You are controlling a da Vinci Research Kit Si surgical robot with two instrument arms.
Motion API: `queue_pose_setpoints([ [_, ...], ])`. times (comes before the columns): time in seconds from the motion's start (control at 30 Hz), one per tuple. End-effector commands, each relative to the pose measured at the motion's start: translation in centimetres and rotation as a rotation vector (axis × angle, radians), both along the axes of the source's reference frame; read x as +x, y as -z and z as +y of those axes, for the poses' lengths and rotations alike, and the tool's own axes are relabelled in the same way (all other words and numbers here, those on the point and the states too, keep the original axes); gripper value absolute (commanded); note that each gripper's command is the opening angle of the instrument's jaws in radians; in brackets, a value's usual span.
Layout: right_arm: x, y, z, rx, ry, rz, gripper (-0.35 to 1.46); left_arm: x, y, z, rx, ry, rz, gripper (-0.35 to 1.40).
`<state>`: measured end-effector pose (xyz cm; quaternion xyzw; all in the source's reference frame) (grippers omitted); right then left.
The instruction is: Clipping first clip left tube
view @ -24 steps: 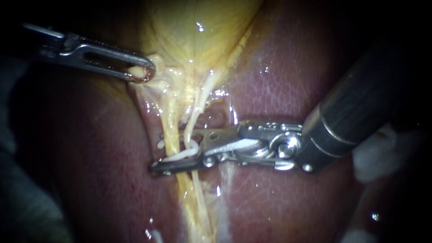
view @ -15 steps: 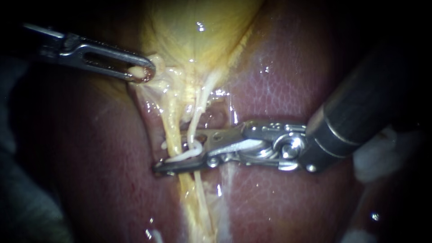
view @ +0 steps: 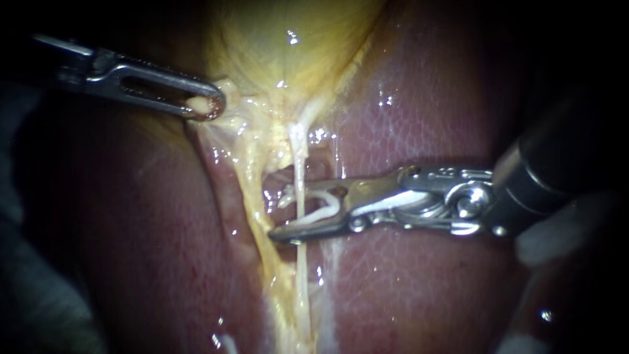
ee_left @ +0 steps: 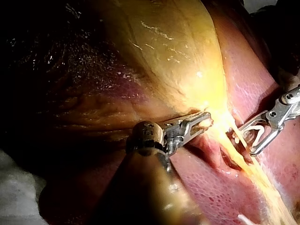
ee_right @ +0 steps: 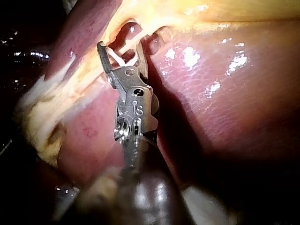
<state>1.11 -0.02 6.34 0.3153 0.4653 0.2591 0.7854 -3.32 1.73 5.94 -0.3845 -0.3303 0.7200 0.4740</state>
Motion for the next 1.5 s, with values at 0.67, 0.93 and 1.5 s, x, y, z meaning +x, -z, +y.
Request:
queue_pose_setpoints([
  [0.67,-0.42,0.22,0.14,0.008,-0.002,-0.007,0.47,0.01,0.01,0.0,0.0,0.0,0.0,-0.35],
  [0.93,-0.33,0.52,0.04,0.02,-0.014,0.016,0.46,0.01,0.01,0.0,0.0,0.0,0.0,-0.35],
  [1.5,0.16,0.52,-0.17,0.039,0.009,0.071,0.48,0.0,0.01,0.0,0.0,0.0,0.0,-0.35],
])
